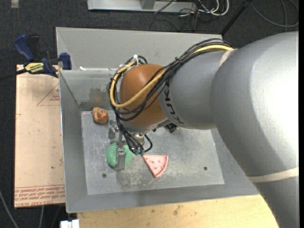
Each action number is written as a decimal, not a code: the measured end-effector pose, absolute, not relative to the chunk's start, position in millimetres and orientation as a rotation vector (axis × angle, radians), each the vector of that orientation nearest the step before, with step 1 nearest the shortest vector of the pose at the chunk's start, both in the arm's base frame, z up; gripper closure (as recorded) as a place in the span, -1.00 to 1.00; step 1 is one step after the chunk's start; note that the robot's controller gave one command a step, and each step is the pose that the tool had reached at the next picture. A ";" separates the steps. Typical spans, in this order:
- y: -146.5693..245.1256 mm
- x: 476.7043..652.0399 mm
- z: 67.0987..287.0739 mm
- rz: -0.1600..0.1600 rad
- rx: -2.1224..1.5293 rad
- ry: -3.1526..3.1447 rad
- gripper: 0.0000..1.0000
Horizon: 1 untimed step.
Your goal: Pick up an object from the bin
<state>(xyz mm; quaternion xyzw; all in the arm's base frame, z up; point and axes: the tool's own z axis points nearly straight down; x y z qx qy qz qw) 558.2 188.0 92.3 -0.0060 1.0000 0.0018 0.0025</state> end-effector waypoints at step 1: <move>184.6 539.1 79.6 0.003 0.150 3.137 1.00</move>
Offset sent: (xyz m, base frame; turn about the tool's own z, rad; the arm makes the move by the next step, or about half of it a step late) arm 0.0000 0.0000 0.0000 0.0000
